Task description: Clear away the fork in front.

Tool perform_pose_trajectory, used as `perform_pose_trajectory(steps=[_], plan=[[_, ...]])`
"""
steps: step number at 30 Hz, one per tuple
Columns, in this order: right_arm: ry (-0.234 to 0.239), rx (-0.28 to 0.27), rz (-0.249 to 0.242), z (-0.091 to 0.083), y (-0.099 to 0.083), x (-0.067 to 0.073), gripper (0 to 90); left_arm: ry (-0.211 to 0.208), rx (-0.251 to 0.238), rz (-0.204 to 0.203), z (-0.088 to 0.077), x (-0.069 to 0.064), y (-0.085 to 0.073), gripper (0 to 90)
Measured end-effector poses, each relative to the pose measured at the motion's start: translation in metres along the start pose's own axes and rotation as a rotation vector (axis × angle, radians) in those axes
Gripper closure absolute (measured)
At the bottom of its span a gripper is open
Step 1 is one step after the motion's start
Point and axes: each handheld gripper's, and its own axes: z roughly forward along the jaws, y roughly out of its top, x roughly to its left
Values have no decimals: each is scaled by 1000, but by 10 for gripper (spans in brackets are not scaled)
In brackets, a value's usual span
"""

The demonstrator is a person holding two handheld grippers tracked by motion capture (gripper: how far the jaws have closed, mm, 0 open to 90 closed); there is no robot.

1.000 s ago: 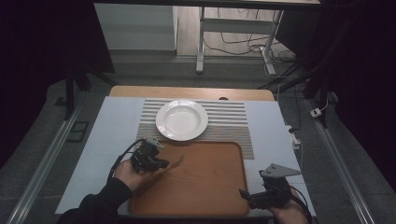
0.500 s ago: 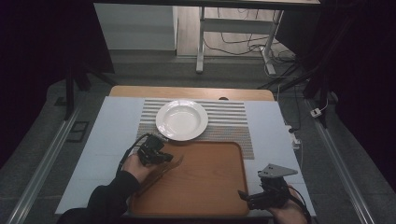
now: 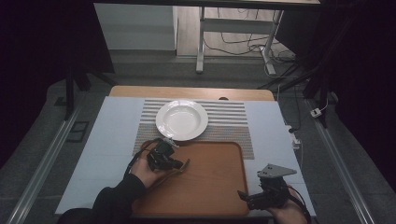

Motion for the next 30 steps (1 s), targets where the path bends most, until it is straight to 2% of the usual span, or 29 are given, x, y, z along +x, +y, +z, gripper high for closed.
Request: perform_pose_trajectory(steps=[9,12,15,18,20,30], plan=[[0,-2,1,0,0,0,9,-22,34,54,8,-16,-1,888],[1,-3,0,0,0,0,9,-24,65,72,16,-20,-2,888],[2,-3,-1,0,0,0,9,-8,104,91,23,-23,-4,888],[2,-3,0,0,0,0,9,-2,101,83,24,-21,-4,888],[2,-2,-1,0,0,0,9,22,97,83,22,-19,-5,888],[4,0,-1,0,0,0,10,71,78,18,13,1,-10,888]])
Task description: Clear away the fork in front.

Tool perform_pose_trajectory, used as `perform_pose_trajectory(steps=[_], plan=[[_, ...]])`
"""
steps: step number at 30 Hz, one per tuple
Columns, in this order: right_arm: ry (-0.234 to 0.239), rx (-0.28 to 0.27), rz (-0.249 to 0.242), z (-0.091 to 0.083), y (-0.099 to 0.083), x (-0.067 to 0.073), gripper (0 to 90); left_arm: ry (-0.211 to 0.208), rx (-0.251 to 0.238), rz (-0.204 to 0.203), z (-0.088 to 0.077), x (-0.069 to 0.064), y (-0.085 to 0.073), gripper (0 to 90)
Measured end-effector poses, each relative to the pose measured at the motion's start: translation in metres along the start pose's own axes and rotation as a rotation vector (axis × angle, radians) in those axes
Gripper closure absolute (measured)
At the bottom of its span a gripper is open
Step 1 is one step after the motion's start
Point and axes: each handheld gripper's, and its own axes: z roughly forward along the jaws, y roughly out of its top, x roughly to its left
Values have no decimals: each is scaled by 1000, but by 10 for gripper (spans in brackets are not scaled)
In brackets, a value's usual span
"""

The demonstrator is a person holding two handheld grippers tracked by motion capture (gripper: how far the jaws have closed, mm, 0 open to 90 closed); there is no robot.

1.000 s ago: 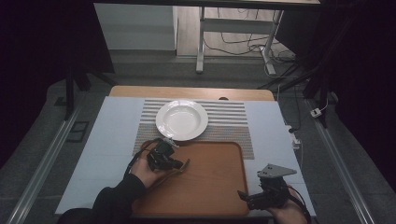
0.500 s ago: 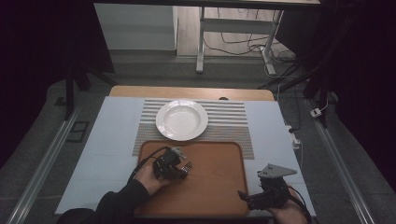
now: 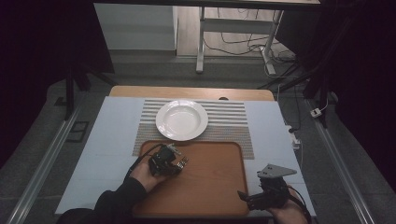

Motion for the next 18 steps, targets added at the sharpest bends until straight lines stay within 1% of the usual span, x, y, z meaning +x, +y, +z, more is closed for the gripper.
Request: perform_pose_trajectory(steps=[5,13,18], plan=[[2,1,0,0,0,0,9,33,-10,-38,-5,13,-5,888],[5,7,-1,0,0,0,11,78,-9,-102,-15,32,-14,888],[6,8,-1,0,0,0,11,114,-8,-140,-22,44,-20,884]])
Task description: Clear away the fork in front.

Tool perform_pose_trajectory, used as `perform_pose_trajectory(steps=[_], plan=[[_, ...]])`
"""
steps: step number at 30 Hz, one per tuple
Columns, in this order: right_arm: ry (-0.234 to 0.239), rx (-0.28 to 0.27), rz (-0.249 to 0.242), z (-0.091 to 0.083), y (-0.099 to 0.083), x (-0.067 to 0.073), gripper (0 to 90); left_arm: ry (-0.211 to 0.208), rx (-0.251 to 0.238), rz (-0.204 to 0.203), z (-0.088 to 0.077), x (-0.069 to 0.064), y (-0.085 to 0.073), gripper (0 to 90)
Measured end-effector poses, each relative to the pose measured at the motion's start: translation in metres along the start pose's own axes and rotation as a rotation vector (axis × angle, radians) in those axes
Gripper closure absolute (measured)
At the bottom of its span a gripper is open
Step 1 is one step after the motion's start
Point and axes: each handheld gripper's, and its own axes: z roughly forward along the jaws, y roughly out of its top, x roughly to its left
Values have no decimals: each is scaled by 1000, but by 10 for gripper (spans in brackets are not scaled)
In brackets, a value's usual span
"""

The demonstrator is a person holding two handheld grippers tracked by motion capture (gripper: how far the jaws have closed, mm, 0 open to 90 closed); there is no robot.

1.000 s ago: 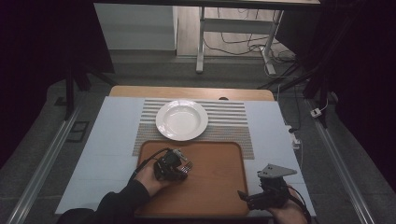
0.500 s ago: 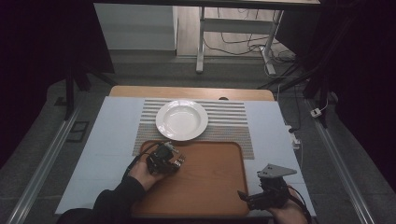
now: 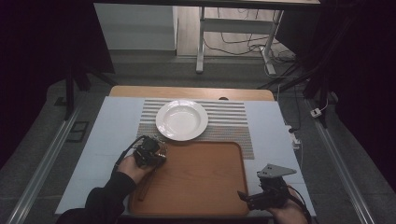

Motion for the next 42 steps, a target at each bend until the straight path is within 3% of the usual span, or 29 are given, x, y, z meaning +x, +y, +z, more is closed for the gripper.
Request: perform_pose_trajectory(steps=[8,13,21,25,33,42], plan=[[-2,0,1,0,0,0,11,30,-7,-59,-6,17,-7,857],[-1,-6,4,0,0,0,11,20,-54,-63,-17,20,-10,715],[-2,-5,5,0,0,-1,11,-38,-145,-45,-39,14,-19,386],[-1,-6,9,0,0,0,11,-33,-187,-13,-50,6,-25,264],[-3,-6,15,0,0,-1,11,-51,-243,14,-67,-4,-44,115],[-4,-6,14,0,0,0,11,-81,-335,-18,-89,-9,-76,21]])
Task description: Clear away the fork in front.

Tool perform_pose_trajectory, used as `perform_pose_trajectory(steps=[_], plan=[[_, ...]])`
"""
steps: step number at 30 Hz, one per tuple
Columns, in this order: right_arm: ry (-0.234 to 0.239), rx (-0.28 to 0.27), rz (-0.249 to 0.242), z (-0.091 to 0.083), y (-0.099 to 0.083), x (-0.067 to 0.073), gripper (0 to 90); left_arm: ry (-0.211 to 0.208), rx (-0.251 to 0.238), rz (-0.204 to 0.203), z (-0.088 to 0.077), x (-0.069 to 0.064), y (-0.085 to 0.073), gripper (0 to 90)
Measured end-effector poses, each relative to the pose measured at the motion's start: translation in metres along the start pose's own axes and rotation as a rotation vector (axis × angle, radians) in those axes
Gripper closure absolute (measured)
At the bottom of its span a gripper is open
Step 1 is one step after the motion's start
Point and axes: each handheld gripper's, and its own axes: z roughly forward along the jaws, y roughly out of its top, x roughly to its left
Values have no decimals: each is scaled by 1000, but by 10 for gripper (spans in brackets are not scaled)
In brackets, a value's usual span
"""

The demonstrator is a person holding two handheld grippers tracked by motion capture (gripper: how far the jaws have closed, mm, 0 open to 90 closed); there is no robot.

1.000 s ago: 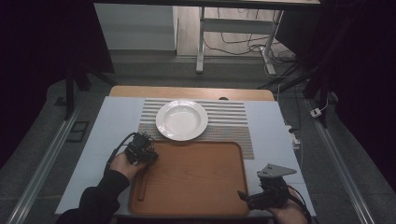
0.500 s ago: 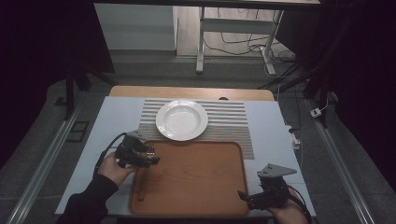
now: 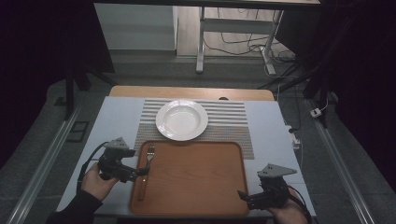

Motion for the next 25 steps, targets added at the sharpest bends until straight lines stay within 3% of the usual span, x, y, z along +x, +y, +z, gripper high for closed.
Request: perform_pose_trajectory(steps=[4,15,21,25], plan=[[-3,-3,6,0,0,0,11,17,-23,-2,-12,-3,-14,0],[-6,-1,8,0,0,0,11,12,-60,-49,-35,-5,-49,0],[-9,2,11,0,0,0,11,55,-19,-78,-39,-4,-63,0],[-10,6,11,0,0,0,11,51,-21,-88,-39,-3,-63,0]])
